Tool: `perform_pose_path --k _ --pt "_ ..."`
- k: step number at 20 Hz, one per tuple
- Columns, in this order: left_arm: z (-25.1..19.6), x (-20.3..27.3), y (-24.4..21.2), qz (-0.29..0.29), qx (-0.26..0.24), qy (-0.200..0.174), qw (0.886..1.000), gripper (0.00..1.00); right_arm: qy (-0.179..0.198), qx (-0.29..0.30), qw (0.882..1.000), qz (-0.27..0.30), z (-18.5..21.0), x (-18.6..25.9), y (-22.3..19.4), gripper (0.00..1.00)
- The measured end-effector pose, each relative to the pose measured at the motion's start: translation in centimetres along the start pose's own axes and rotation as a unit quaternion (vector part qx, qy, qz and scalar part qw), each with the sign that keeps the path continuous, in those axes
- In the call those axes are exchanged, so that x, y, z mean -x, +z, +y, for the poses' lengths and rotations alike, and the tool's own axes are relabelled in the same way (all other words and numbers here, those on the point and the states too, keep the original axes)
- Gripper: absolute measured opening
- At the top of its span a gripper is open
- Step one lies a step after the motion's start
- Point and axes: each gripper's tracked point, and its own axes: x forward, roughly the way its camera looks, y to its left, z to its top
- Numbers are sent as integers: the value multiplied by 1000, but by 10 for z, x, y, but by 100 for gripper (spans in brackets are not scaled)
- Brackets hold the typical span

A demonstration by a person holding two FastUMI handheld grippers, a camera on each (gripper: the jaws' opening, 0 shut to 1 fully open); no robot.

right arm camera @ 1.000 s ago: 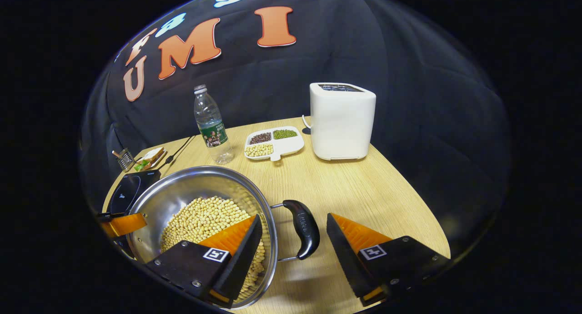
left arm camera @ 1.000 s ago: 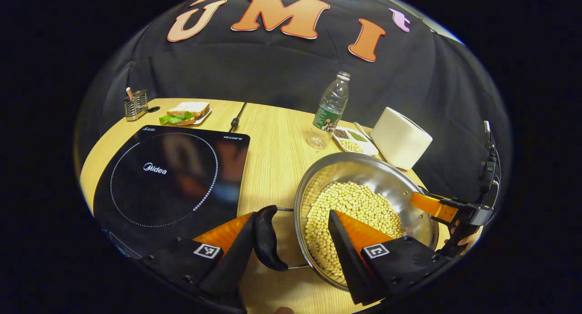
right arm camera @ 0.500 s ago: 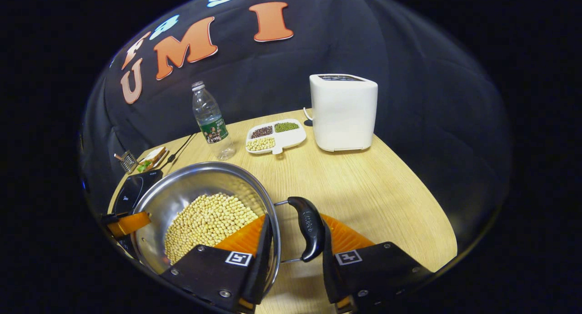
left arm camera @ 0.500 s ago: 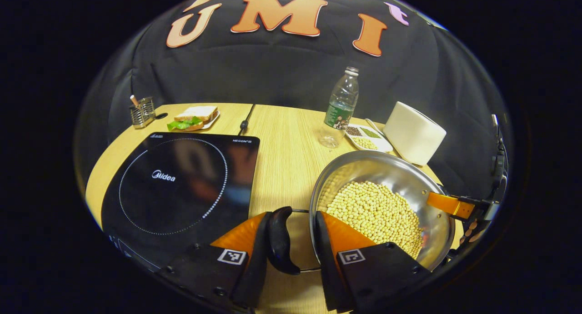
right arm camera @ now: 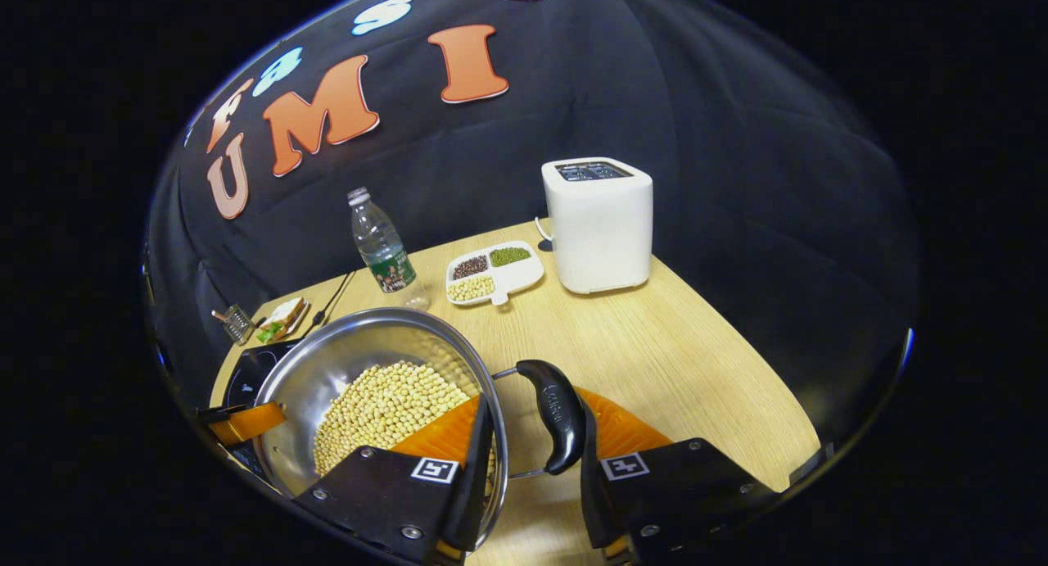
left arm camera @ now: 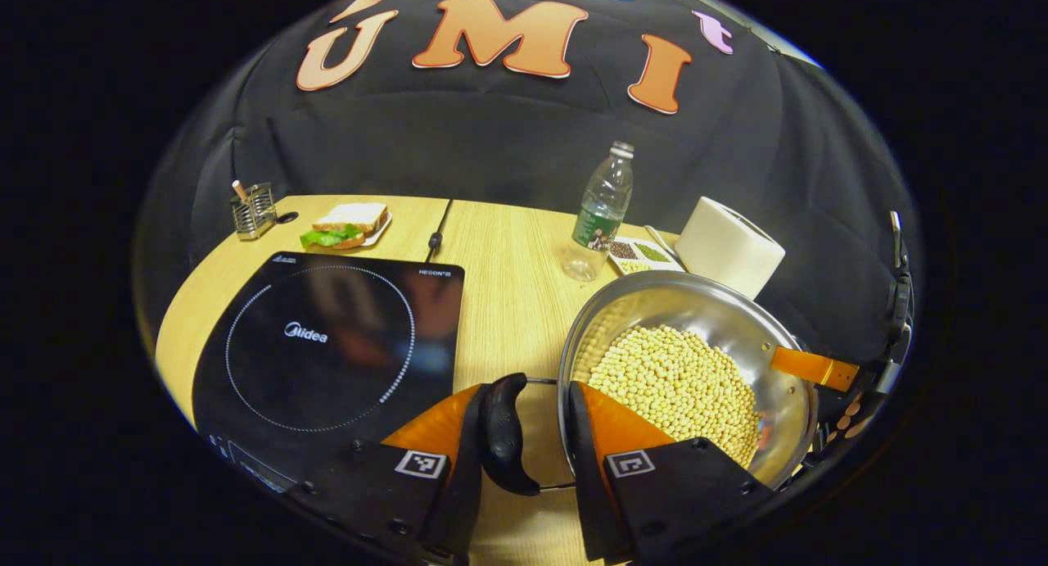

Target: First push the handle of the pot to place it horizontally, then grasp the pot with both hands and set it on the induction cooktop.

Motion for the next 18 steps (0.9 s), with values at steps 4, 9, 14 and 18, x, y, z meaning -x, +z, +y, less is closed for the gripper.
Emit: perform_pose_path --k 4,9,14,18 --pt "14 20 23 -17 -2 1 1000 57 6 1 1000 -14 21 18 15 49" --pt "40 42 48 -34 -4 8 999 57 19 -4 1000 -22 57 32 31 49" --pt "77 62 71 -52 -2 18 999 55 33 -5 999 -31 99 42 42 49" --pt "114 74 82 -55 8 30 998 57 46 7 998 -32 138 42 45 49"
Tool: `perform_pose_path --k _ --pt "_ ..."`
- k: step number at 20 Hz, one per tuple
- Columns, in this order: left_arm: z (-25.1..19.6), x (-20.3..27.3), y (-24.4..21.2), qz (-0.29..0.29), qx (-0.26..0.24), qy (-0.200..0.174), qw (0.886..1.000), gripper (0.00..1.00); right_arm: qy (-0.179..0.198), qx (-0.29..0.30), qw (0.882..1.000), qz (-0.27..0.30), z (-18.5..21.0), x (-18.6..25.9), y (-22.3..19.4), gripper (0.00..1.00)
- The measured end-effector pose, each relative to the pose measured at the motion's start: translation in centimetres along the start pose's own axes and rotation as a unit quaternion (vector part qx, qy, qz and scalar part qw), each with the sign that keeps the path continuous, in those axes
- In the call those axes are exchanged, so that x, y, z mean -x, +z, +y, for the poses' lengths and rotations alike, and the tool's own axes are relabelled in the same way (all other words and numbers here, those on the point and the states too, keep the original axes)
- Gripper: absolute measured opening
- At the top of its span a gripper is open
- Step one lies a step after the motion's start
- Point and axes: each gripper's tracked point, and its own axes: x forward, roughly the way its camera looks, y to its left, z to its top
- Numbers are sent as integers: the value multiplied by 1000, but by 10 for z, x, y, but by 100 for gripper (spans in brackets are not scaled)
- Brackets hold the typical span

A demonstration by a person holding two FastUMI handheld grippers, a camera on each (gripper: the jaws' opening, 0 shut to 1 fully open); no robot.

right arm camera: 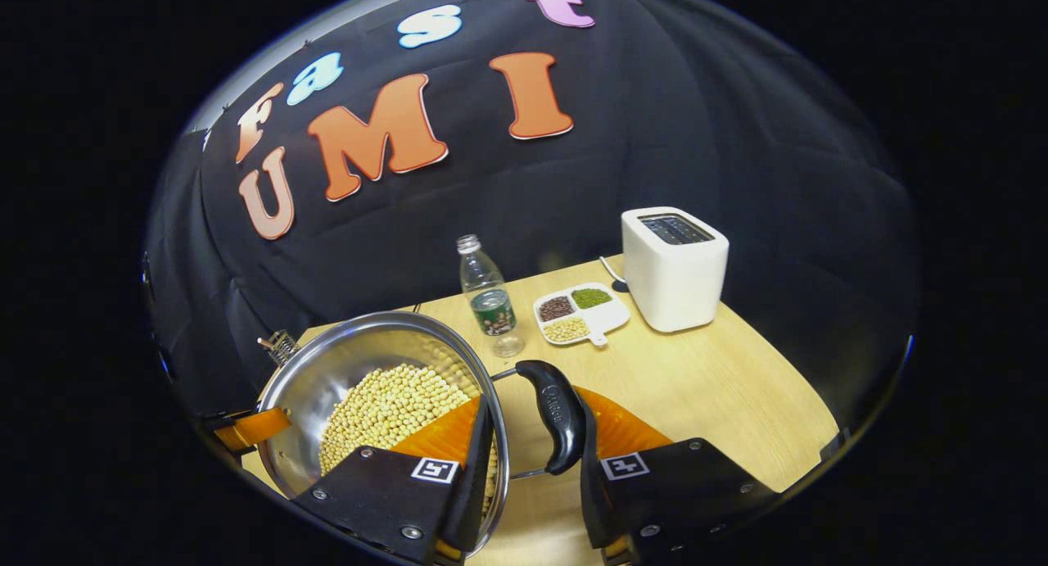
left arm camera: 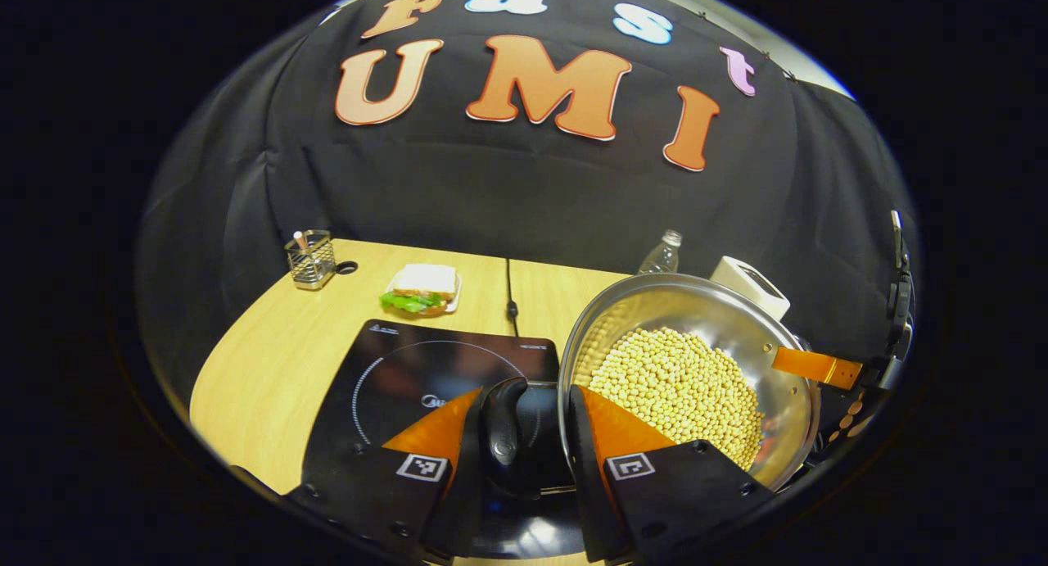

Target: First push the handle of the pot to place it horizontally, then grasp the pot with both hands and set it on the induction cooktop.

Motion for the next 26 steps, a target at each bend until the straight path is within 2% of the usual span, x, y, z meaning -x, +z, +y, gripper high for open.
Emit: perform_pose_path --k 2,7,8,11,12,14,15,16,17,19,20,26 --pt "19 3 5 -3 5 8 1000 55 8 4 1000 2 21 -4 0 49" --pt "69 9 13 -5 17 28 999 57 28 15 999 8 71 -12 -6 49" --pt "79 10 14 -5 19 32 999 54 33 17 999 10 81 -15 -7 49" --pt "109 13 15 -5 31 43 999 59 45 20 999 20 110 -23 -16 49" --pt "118 13 15 -4 35 46 998 57 48 22 998 23 117 -25 -21 49" --pt "135 12 11 -1 40 53 998 58 54 25 998 28 132 -31 -27 49" --pt "143 12 9 -1 37 56 998 55 57 20 998 31 140 -35 -29 49" --pt "151 10 8 -1 37 60 998 59 60 19 997 36 146 -38 -34 49" --pt "159 9 5 0 38 63 997 55 62 22 997 42 151 -39 -40 49" --pt "171 3 -2 11 43 66 997 54 62 28 996 53 160 -46 -50 49" --pt "177 1 -6 17 45 67 997 58 62 29 996 57 163 -50 -55 49" --pt "199 -18 -26 47 47 71 995 59 57 34 994 91 173 -68 -82 49"
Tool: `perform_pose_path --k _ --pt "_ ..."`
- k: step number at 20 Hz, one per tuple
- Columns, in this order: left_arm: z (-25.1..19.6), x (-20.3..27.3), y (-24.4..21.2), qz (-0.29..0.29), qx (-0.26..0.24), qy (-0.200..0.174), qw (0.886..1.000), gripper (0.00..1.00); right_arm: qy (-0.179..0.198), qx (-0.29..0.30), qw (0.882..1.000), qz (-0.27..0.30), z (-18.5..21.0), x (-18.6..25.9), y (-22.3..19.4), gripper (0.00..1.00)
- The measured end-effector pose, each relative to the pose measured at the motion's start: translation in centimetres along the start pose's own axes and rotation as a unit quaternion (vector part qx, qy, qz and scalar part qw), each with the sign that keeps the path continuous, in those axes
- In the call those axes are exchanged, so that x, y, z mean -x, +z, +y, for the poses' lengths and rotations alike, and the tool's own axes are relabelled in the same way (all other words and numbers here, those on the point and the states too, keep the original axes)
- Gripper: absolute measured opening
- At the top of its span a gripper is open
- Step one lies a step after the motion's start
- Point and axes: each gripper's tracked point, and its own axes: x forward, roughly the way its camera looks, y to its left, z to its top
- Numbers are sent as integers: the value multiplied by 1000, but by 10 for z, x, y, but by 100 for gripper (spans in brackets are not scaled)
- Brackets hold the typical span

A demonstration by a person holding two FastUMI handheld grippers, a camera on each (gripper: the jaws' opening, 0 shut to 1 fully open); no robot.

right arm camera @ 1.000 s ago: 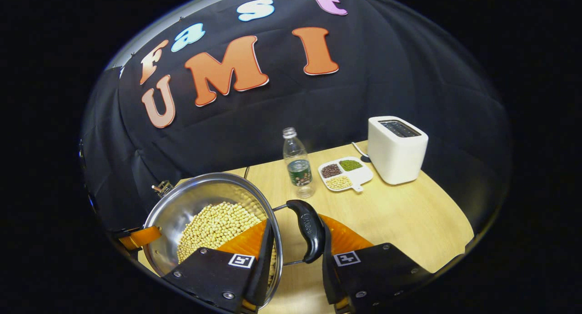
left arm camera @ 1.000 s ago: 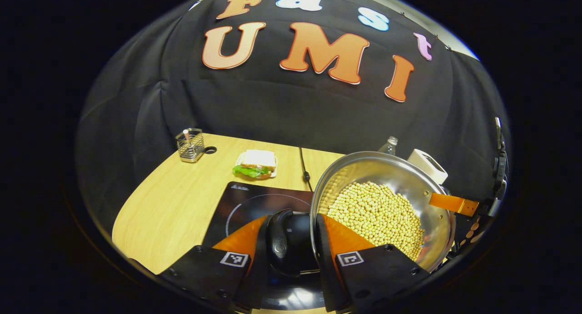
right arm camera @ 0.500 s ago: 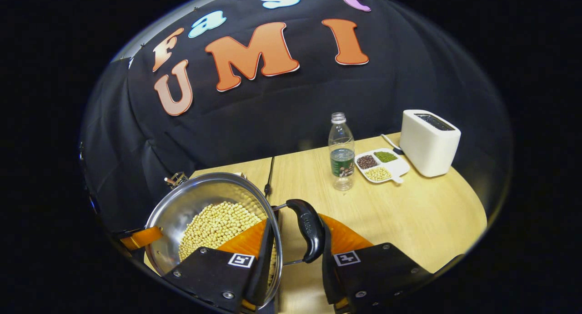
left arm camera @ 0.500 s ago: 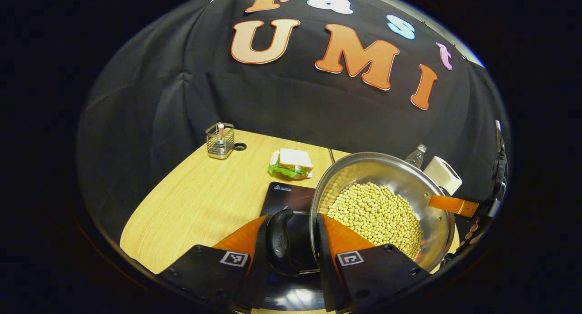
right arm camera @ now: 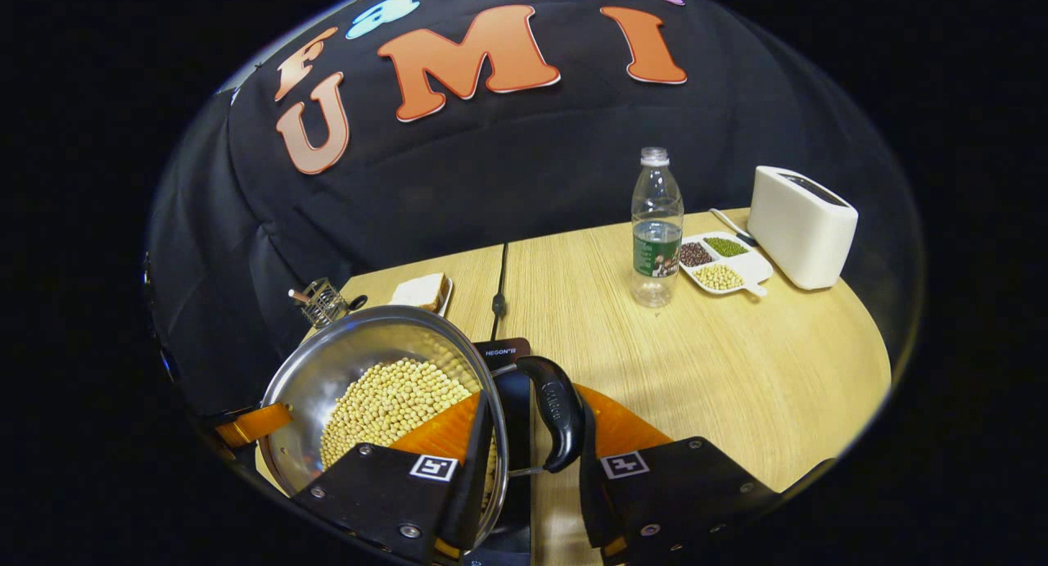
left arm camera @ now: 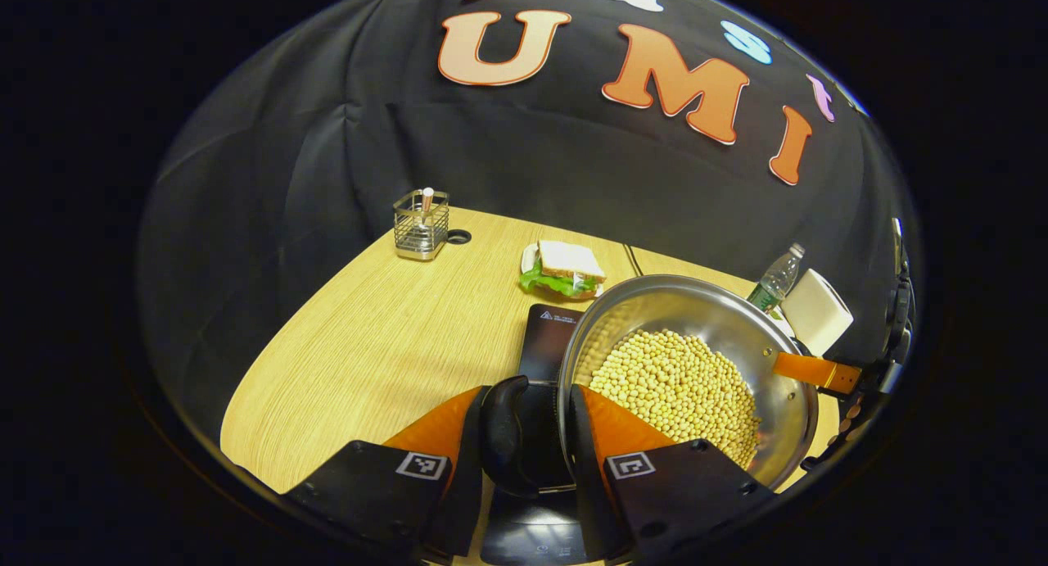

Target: First push the handle of the pot to place it horizontally, then grasp the pot with both hands and set it on the induction cooktop.

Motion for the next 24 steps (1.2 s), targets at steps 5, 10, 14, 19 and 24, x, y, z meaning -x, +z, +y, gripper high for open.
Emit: perform_pose_path --k 5,10,14,19,24 --pt "5 -9 -1 6 2 0 1000 57 -2 -1 1000 13 2 -9 -7 49" --pt "4 -11 -3 13 -9 4 1000 61 -8 1 1000 21 -1 -8 -13 55" --pt "3 -2 9 -2 -9 20 1000 67 3 -11 1000 -5 -1 7 4 64" --pt "-18 31 42 -61 -17 16 998 80 3 -3 998 -67 -21 52 46 90" --pt "-59 89 92 -144 -35 0 989 99 -16 19 992 -126 -53 108 85 95"
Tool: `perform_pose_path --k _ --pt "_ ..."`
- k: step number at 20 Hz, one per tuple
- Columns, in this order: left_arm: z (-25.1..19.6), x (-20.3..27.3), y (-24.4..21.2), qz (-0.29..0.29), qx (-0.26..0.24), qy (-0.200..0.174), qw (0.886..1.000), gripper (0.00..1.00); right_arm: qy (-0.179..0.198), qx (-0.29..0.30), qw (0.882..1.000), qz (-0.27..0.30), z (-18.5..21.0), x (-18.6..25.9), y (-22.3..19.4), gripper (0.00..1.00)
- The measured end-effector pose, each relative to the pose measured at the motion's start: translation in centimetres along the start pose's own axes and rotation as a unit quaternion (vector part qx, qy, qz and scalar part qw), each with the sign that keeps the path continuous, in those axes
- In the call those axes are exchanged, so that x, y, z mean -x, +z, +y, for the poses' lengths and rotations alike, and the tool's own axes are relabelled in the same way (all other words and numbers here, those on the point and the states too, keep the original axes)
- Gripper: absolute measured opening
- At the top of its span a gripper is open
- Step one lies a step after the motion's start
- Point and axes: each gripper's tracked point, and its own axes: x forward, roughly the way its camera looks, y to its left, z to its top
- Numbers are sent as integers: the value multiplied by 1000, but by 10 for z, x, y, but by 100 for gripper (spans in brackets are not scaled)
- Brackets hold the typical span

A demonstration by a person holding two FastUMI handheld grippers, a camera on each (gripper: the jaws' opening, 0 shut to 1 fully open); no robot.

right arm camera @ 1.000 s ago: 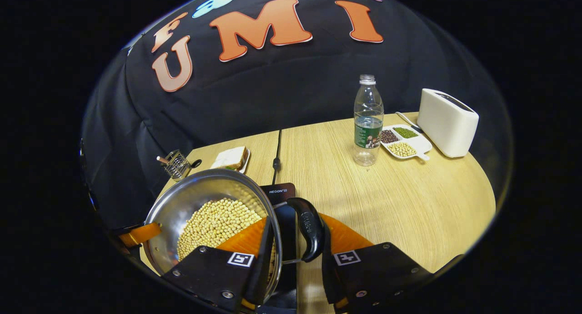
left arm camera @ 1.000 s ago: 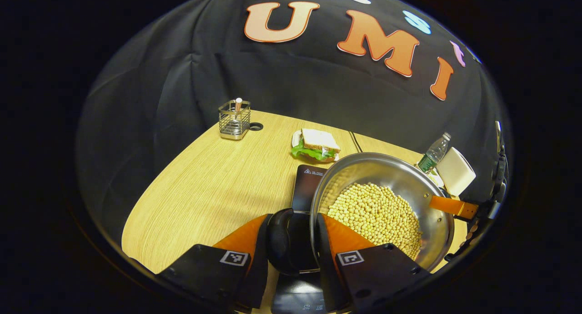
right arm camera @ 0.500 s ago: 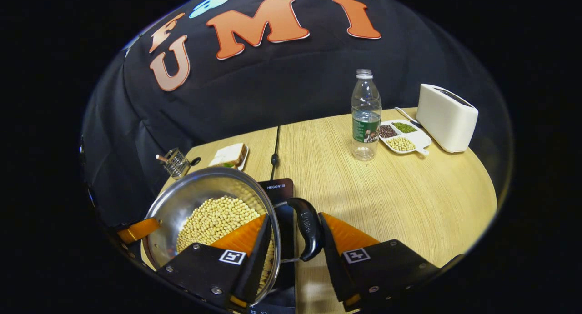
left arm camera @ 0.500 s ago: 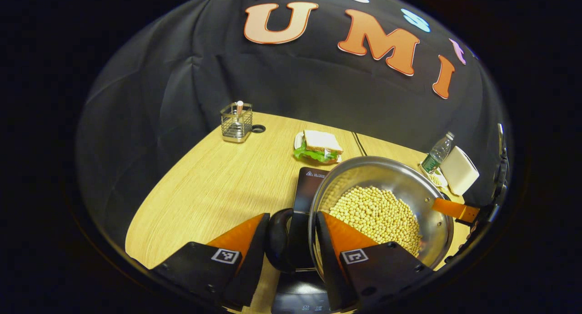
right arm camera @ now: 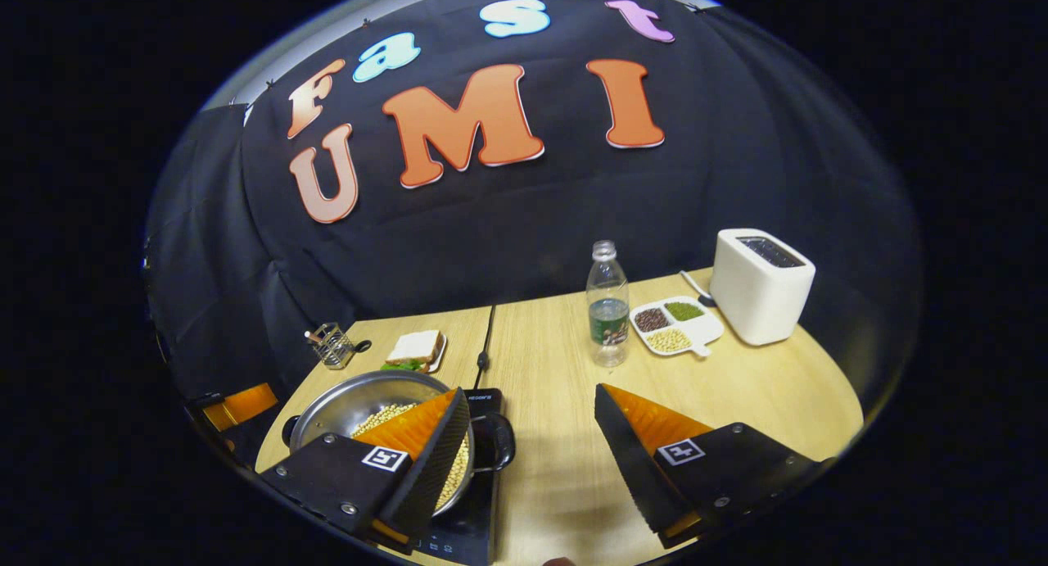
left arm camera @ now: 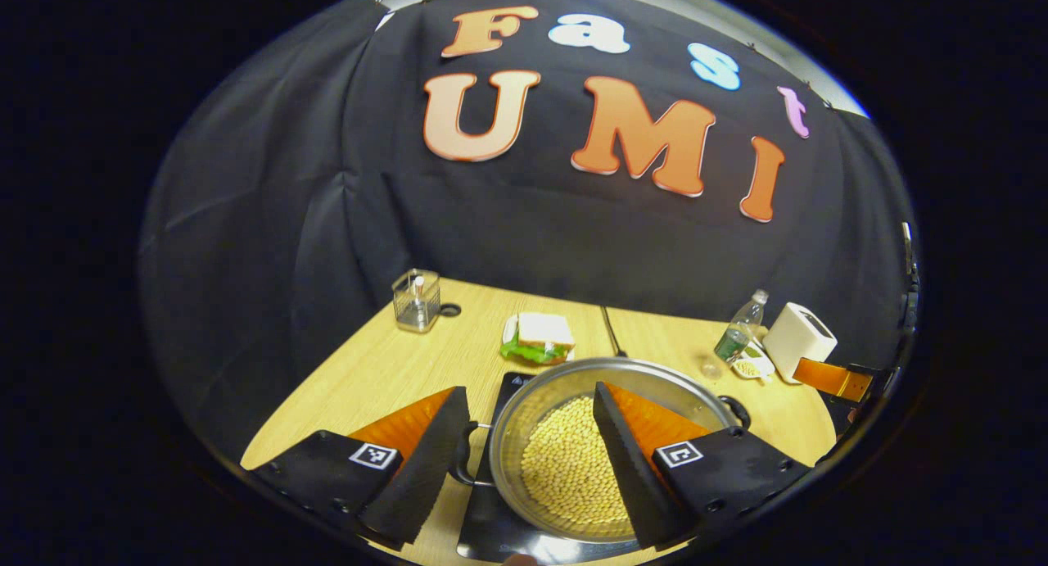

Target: First push the handle of the pot to place it horizontally, then grasp the pot with both hands and set it on the induction cooktop.

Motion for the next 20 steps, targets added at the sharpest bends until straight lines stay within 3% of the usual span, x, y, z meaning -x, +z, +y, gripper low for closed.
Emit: perform_pose_path --k 10,15,20 --pt "-59 104 133 -167 -32 -24 985 98 -23 50 991 -120 -45 100 104 95" --pt "-56 146 175 -219 -25 -15 975 98 -28 59 986 -154 -64 137 132 95" --pt "-51 175 186 -247 -12 -4 969 99 -41 67 979 -189 -76 176 151 95"
